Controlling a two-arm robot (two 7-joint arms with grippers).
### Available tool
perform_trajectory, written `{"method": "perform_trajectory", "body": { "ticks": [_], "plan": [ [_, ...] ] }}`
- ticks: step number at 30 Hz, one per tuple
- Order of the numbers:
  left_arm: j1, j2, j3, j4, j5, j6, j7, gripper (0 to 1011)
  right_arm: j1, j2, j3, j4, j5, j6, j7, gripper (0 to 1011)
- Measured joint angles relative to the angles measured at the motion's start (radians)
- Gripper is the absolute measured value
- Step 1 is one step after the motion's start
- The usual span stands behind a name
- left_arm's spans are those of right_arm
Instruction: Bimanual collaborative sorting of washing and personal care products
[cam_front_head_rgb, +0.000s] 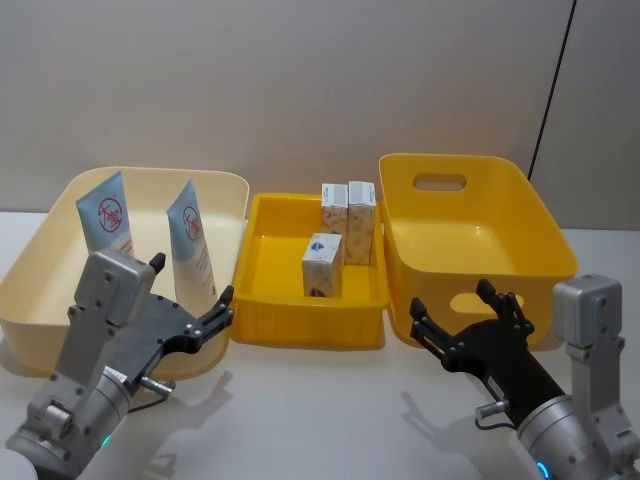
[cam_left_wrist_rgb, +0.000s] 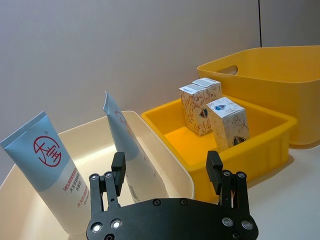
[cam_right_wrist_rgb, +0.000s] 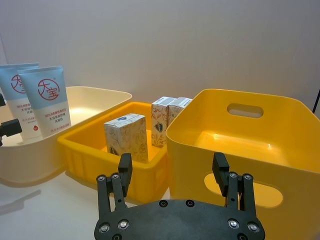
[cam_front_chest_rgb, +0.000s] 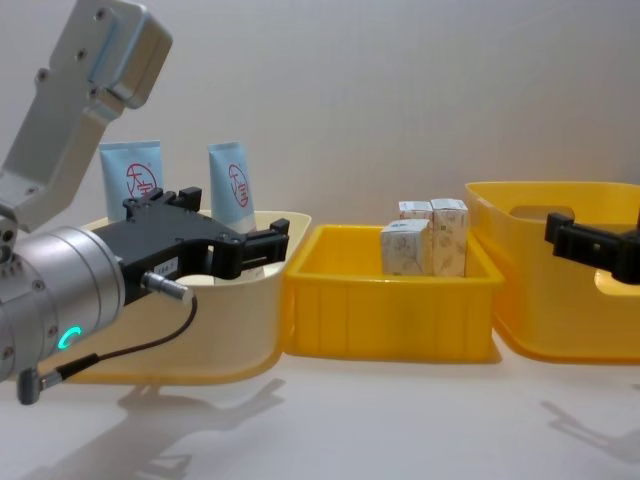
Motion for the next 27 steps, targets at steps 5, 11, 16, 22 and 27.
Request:
{"method": "perform_trajectory", "body": {
  "ticks": [5, 11, 16, 22, 27],
  "plan": [
    [0.0, 0.0, 0.0, 0.0, 0.0, 0.0, 0.0, 1003, 0.0, 0.0, 0.0, 0.0, 0.0, 0.0, 0.0, 1001],
    [0.0, 0.0, 0.0, 0.0, 0.0, 0.0, 0.0, 1003, 0.0, 0.0, 0.0, 0.0, 0.0, 0.0, 0.0, 1001],
    [0.0, 0.0, 0.0, 0.0, 0.0, 0.0, 0.0, 1003, 0.0, 0.0, 0.0, 0.0, 0.0, 0.0, 0.0, 1001],
    [0.0, 0.0, 0.0, 0.0, 0.0, 0.0, 0.0, 1003, 0.0, 0.0, 0.0, 0.0, 0.0, 0.0, 0.0, 1001],
    [0.0, 0.0, 0.0, 0.0, 0.0, 0.0, 0.0, 1003, 0.0, 0.0, 0.0, 0.0, 0.0, 0.0, 0.0, 1001]
  ]
}}
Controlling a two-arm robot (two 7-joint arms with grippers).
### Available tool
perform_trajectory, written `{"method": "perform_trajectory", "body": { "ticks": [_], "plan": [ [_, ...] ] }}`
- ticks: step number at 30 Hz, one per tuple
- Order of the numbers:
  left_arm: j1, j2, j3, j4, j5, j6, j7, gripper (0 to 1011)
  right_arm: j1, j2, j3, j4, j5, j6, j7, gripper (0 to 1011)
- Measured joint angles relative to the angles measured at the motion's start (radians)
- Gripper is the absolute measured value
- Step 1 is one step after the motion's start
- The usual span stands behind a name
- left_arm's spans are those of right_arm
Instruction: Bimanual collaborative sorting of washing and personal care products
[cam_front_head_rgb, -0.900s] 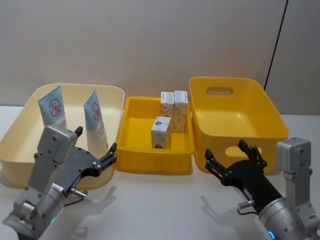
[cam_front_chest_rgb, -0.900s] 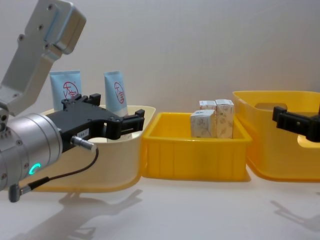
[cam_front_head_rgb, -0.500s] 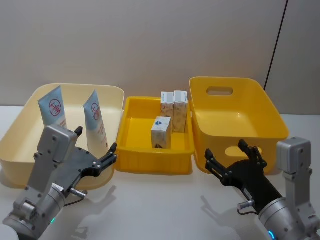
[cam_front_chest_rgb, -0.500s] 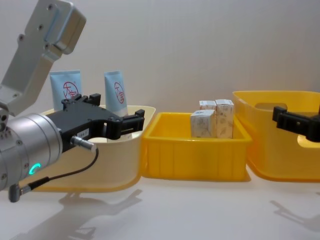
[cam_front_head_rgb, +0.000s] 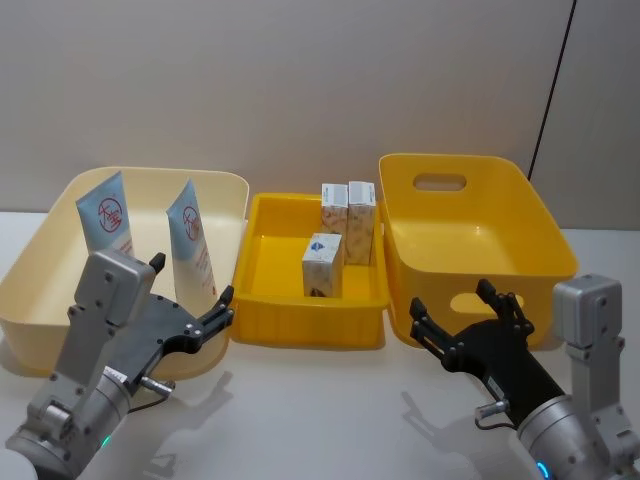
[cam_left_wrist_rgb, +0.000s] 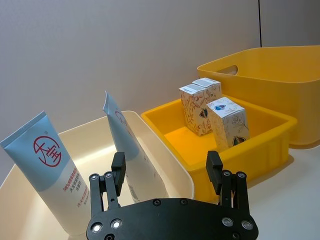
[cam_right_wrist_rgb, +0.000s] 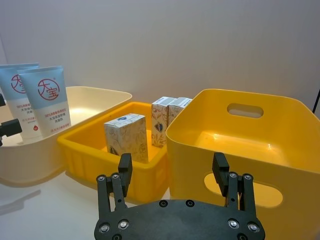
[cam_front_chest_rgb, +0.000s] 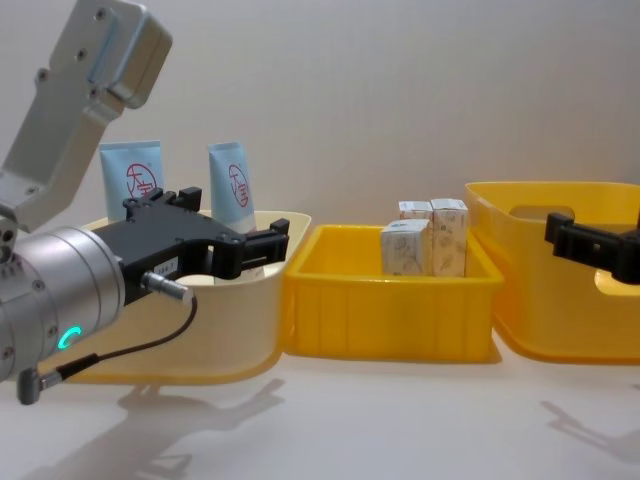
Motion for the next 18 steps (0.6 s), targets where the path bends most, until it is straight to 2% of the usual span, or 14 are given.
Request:
{"method": "perform_trajectory", "body": {
  "ticks": [18],
  "plan": [
    [0.0, 0.0, 0.0, 0.0, 0.0, 0.0, 0.0, 1003, 0.0, 0.0, 0.0, 0.0, 0.0, 0.0, 0.0, 1001]
  ]
}}
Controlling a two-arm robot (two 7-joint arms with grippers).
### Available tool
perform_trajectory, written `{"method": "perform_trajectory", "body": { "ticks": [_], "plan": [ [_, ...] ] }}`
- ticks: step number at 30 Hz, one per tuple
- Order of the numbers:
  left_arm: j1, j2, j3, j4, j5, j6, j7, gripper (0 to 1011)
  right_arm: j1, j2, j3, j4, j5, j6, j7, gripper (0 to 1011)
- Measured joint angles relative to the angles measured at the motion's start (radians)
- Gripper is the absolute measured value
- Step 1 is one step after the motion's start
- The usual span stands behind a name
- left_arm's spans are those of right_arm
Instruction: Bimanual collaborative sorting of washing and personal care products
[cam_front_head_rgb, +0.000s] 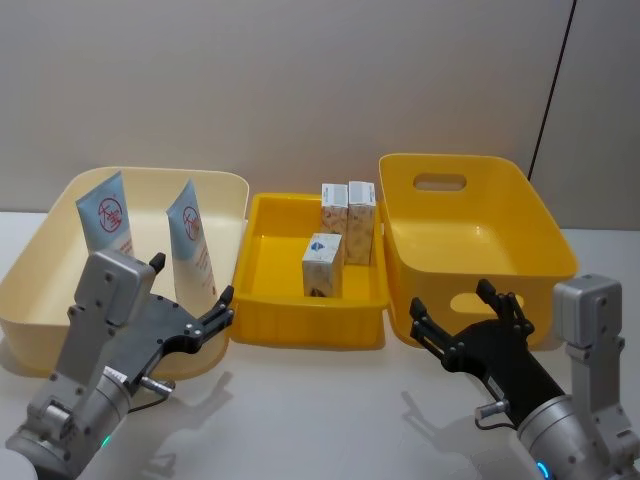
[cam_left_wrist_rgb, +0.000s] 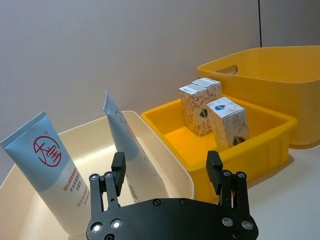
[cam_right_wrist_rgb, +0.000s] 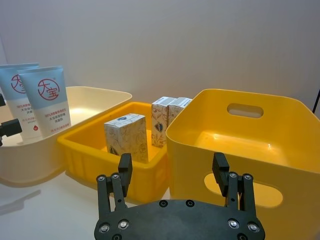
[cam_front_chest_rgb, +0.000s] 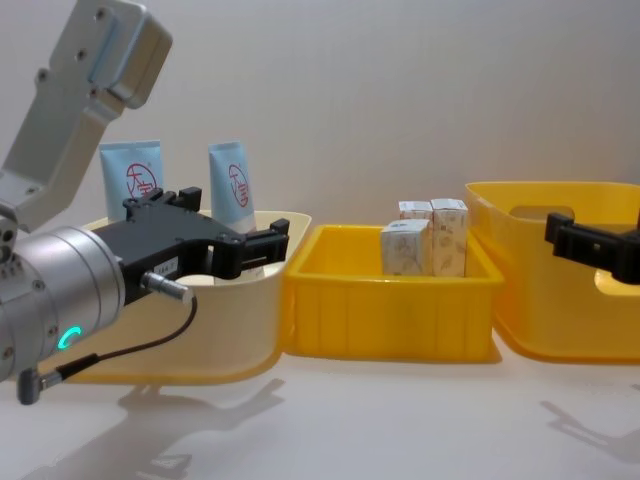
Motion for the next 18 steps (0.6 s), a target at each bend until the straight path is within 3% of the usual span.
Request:
{"method": "perform_trajectory", "body": {
  "ticks": [18],
  "plan": [
    [0.0, 0.0, 0.0, 0.0, 0.0, 0.0, 0.0, 1003, 0.008, -0.004, -0.009, 0.008, -0.006, 0.009, 0.001, 1001]
  ]
}}
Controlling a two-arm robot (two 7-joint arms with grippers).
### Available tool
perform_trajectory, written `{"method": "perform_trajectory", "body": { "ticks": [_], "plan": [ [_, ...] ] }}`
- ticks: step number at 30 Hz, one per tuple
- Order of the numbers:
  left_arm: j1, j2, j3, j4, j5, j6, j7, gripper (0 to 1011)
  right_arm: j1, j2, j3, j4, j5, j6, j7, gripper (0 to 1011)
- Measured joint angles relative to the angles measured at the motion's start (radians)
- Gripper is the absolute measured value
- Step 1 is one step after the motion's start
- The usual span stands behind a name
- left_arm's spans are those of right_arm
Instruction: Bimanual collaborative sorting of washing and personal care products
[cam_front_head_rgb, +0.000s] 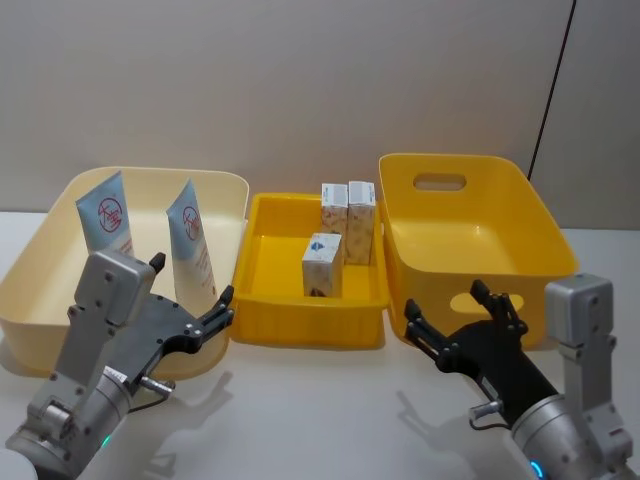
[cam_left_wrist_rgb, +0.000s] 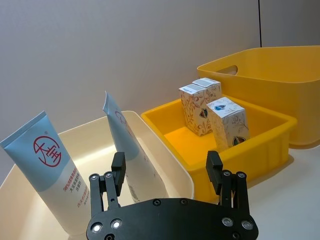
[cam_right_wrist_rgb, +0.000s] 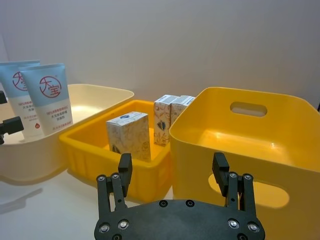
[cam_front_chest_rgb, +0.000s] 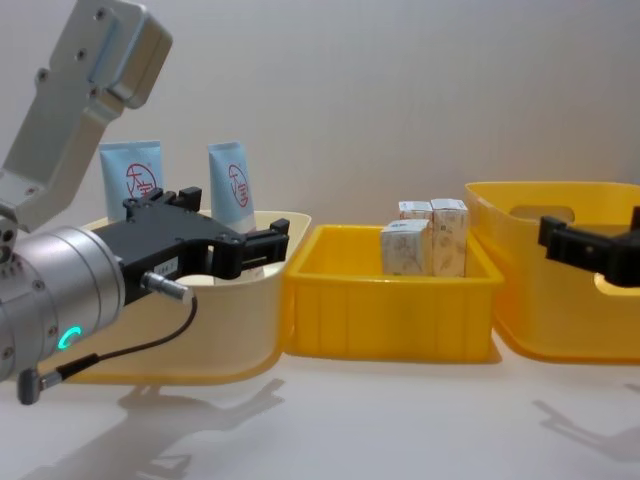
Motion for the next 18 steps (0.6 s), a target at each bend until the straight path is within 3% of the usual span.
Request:
{"method": "perform_trajectory", "body": {
  "ticks": [9, 18],
  "plan": [
    [0.0, 0.0, 0.0, 0.0, 0.0, 0.0, 0.0, 1003, 0.036, -0.014, -0.034, 0.039, -0.007, 0.026, 0.031, 1001],
    [0.0, 0.0, 0.0, 0.0, 0.0, 0.0, 0.0, 1003, 0.109, -0.054, -0.095, 0.11, -0.009, 0.073, 0.09, 1001]
  ]
}}
